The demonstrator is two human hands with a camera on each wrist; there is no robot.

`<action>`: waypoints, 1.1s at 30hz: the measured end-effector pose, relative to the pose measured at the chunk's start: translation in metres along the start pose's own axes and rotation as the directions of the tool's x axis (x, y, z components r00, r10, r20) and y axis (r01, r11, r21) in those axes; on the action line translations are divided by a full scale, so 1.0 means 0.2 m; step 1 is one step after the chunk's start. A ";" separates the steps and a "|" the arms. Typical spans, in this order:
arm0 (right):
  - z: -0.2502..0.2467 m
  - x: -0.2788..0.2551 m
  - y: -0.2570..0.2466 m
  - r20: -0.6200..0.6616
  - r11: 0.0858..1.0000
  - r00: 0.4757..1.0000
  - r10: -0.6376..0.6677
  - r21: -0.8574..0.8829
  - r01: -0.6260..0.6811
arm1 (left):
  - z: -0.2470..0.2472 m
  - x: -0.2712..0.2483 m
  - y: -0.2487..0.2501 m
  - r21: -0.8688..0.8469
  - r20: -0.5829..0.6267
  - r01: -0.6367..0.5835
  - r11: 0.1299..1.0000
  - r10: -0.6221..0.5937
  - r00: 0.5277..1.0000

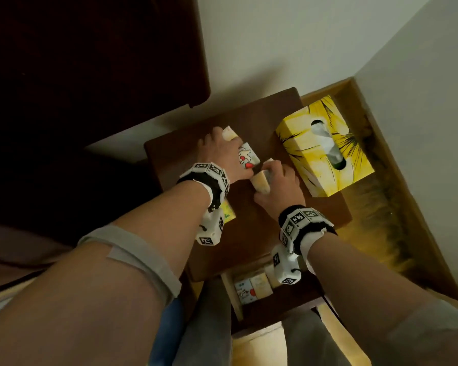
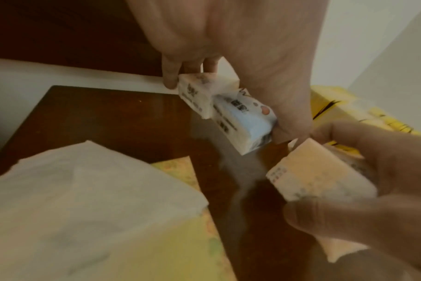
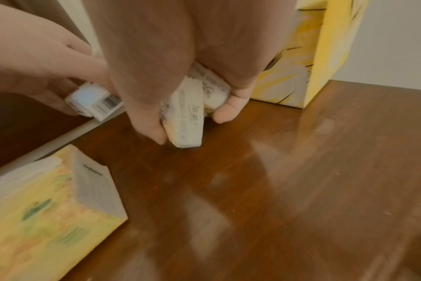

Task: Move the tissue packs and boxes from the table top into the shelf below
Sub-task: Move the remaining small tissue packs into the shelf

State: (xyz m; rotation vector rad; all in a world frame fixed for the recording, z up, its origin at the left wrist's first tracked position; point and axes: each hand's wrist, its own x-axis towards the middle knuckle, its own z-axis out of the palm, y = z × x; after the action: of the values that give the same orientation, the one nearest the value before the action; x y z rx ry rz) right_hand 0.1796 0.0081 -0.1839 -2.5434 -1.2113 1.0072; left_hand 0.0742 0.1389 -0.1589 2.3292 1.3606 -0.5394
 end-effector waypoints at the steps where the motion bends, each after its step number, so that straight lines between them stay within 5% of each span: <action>1: 0.00 -0.03 0.01 0.005 1.000 1.000 -0.016 0.015 0.016 | -0.02 -0.05 0.01 -0.037 -0.023 0.008 0.999 -0.009 1.000; 9: -0.11 -0.45 0.18 0.216 0.981 0.957 -0.191 0.065 0.181 | 0.06 -0.75 0.07 -0.220 -0.177 0.267 0.938 -0.308 0.935; 14: 0.00 -0.70 0.36 0.592 0.962 0.780 -0.204 -0.026 0.271 | 0.35 -1.22 0.13 -0.330 -0.087 0.423 0.844 -0.474 0.876; 16: 0.11 -0.77 0.43 0.647 0.962 0.748 -0.149 -0.080 0.261 | 0.50 -1.35 0.15 -0.360 -0.011 0.466 0.808 -0.504 0.864; 21: 0.42 -0.86 0.58 0.590 0.956 0.794 -0.146 -0.121 0.266 | 0.95 -1.57 0.21 -0.390 0.194 0.552 0.737 -0.520 0.832; 25: 0.64 -0.82 0.61 0.500 0.947 0.851 -0.161 -0.164 0.275 | 1.25 -1.59 0.19 -0.427 0.348 0.666 0.611 -0.569 0.745; 33: 0.90 -0.61 0.59 0.342 0.974 0.932 -0.124 -0.137 0.179 | 1.45 -1.43 0.06 -0.474 0.299 0.622 0.623 -0.551 0.779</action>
State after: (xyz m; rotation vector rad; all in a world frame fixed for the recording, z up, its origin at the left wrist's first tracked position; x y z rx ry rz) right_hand 0.0859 -0.1846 -0.3070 -2.4124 -1.6155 1.3915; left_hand -0.0838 -0.2225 -0.2590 1.3289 1.9153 -0.3804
